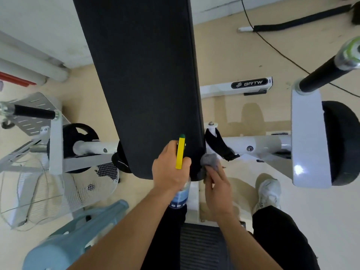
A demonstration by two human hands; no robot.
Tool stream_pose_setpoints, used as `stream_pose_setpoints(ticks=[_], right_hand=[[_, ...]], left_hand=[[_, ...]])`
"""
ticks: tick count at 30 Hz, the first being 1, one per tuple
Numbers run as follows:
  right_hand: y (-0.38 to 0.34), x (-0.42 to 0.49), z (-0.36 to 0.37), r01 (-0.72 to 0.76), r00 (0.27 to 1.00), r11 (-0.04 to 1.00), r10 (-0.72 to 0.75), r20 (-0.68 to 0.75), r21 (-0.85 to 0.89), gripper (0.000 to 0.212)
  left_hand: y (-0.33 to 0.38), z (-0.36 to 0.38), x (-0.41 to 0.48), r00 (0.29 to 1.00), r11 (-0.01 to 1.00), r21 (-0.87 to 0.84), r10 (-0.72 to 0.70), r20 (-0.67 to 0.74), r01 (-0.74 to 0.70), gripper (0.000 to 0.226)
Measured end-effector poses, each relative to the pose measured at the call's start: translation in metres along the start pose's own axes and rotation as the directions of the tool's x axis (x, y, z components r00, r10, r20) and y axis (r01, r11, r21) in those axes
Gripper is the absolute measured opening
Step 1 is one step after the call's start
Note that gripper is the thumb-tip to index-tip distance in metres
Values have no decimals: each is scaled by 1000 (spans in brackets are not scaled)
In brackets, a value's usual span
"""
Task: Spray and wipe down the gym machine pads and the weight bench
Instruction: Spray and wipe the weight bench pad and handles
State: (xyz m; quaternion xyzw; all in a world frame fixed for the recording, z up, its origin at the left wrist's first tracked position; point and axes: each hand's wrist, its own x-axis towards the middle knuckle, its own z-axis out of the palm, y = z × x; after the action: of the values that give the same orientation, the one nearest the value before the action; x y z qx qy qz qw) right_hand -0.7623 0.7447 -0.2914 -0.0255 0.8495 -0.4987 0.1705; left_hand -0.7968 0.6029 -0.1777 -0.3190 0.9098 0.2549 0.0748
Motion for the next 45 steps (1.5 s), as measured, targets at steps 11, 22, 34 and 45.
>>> stream_pose_setpoints(ticks=[11,22,34,45], right_hand=[[-21,33,28,-293,955,947,298,-19,129,17],[-49,52,23,-402,912,889,410,10,219,62],[0,1,8,-661,730,747,617,294,70,38],[-6,-4,-12,-678,734,715,669,118,171,33]], left_hand=[[3,3,9,989,991,18,134,62,-135,14],[-11,24,9,989,993,-31,115,93,-113,16],[-50,23,-11,919,964,106,194,344,-243,31],[-72,56,-87,930,977,211,-47,364,-34,25]])
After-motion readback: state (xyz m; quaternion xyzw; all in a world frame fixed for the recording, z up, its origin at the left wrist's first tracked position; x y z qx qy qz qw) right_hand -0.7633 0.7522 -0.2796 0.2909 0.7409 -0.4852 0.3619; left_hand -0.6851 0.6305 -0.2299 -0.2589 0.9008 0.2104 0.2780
